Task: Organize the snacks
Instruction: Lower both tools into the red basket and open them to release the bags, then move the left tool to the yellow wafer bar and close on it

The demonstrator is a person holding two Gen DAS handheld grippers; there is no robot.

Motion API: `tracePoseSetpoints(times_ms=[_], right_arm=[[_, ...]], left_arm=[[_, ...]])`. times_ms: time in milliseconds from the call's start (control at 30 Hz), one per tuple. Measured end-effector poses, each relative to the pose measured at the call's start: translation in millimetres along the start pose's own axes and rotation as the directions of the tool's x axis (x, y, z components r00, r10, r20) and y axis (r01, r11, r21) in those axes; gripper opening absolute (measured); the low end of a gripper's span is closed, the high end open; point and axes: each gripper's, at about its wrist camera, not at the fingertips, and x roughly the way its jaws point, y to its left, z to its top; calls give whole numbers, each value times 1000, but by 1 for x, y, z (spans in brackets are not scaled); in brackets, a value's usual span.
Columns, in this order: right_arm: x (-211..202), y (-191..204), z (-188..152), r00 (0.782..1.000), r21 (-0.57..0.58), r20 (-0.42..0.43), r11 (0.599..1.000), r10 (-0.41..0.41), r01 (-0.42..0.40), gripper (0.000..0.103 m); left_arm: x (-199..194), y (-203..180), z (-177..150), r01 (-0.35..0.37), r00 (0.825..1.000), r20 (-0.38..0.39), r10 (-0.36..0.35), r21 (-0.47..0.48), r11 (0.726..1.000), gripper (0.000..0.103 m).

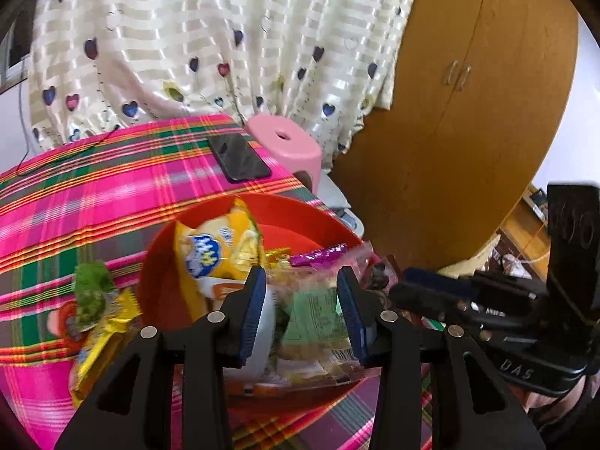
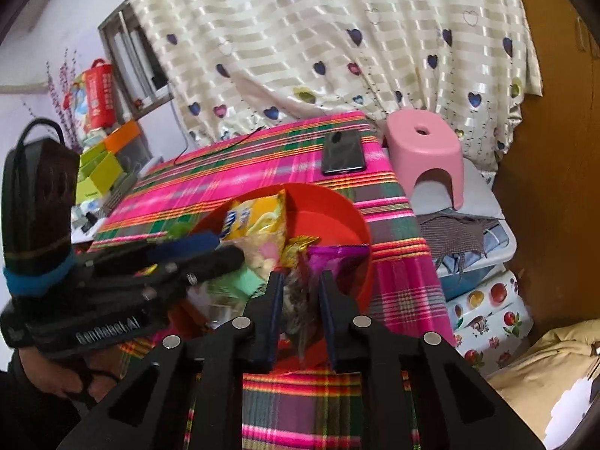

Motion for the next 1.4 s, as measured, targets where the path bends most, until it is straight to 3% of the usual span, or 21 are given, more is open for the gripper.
tracePoseSetpoints(times_ms=[233,367,467,700,900,1100,1400], right_arm=[[-10,29,-6,998,-51,20,997,57,-55,17],[0,40,-10,998,-83,-22,994,67,-68,16],[24,46,-17,996,-112,-90,993,17,-27,16],[35,39,-5,998,-104,-68,995,1,-8,16],[34,35,-21,992,-64,-128,998,-13,4,18],[14,46,-17,996,-72,-77,997,-34,29,21],[-4,74,-6,999,-114,-33,993,3,-7,30]], left_arm=[[-29,24,-5,-53,998,26,54,-65,997,42],[-38,36,-12,-67,997,26,70,-92,993,42],[-42,43,-17,-77,997,17,79,-102,992,42],[-62,72,-33,-131,991,19,136,-166,977,42],[-82,93,-48,-175,983,24,184,-216,961,42],[-100,100,-60,-199,977,31,212,-236,951,42],[-113,112,-74,-216,973,25,229,-255,943,42]])
